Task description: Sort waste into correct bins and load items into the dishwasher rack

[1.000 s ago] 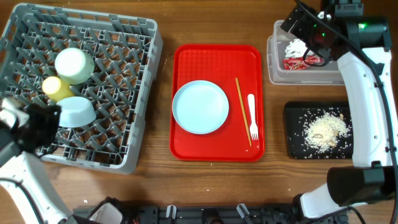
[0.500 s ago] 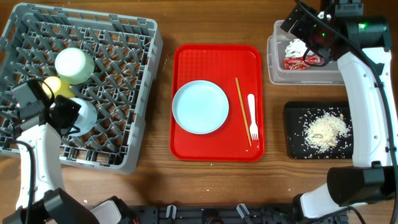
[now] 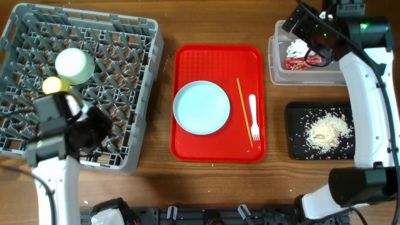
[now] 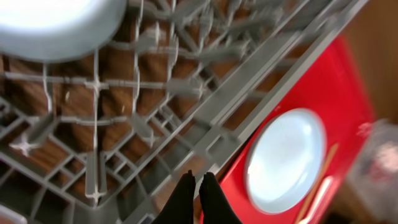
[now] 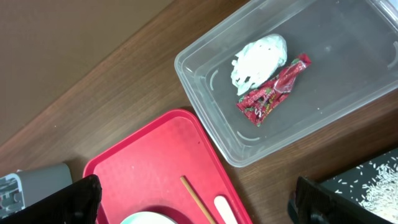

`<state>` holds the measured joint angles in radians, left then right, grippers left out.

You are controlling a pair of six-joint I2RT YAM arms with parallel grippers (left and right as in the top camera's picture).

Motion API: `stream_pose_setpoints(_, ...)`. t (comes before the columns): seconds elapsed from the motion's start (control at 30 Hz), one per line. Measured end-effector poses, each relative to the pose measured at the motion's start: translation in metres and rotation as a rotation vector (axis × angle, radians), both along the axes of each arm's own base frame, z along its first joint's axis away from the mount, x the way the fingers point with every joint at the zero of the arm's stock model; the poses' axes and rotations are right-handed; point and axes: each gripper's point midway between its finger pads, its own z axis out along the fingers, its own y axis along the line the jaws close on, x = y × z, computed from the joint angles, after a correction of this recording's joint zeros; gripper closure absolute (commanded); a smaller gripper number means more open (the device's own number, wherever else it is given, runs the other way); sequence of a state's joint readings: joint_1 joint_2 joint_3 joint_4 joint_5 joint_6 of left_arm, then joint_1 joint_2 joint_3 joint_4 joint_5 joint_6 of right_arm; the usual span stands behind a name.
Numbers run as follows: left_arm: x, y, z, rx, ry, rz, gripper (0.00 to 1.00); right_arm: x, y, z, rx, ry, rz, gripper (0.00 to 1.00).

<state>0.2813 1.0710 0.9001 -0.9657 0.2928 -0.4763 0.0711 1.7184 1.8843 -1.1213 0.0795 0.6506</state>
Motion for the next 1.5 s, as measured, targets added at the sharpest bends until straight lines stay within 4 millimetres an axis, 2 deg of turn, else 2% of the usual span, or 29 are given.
stream_pose_setpoints(0.2, 0.017, -0.012, -0.041, 0.046, 0.135, -0.067, 0.96, 0.000, 0.000, 0.000, 0.000, 0.000, 0.000, 0.00)
stream_pose_setpoints(0.37, 0.014, -0.011, -0.078, 0.021, 0.282, -0.067, 0.96, 0.000, 0.000, 0.000, 0.000, 0.000, 0.000, 0.00)
stream_pose_setpoints(0.47, 0.016, -0.015, -0.089, -0.008, 0.310, -0.075, 0.96, 0.000, 0.000, 0.000, 0.000, 0.000, 0.000, 0.00)
stream_pose_setpoints(0.6, 0.029, -0.021, -0.087, -0.042, 0.257, -0.085, 0.96, 0.000, 0.000, 0.000, 0.000, 0.000, 0.000, 0.00)
stream_pose_setpoints(0.9, 0.045, -0.037, -0.078, -0.151, 0.187, -0.084, 0.96, 0.000, 0.000, 0.000, 0.000, 0.000, 0.000, 0.00)
stream_pose_setpoints(1.13, 0.045, -0.042, -0.068, -0.180, 0.159, -0.085, 0.96, 0.000, 0.000, 0.000, 0.000, 0.000, 0.000, 0.00)
stream_pose_setpoints(1.2, 0.047, -0.043, -0.045, -0.172, 0.080, -0.091, 0.96, 0.000, 0.000, 0.000, 0.000, 0.000, 0.000, 0.00)
stream_pose_setpoints(1.3, 0.042, -0.046, -0.028, -0.180, 0.037, -0.086, 0.96, 0.000, 0.000, 0.000, 0.000, 0.000, 0.000, 0.00)
stream_pose_setpoints(1.5, 0.030, -0.045, -0.039, -0.190, 0.118, -0.062, 0.96, 0.000, 0.000, 0.000, 0.000, 0.000, 0.000, 0.00)
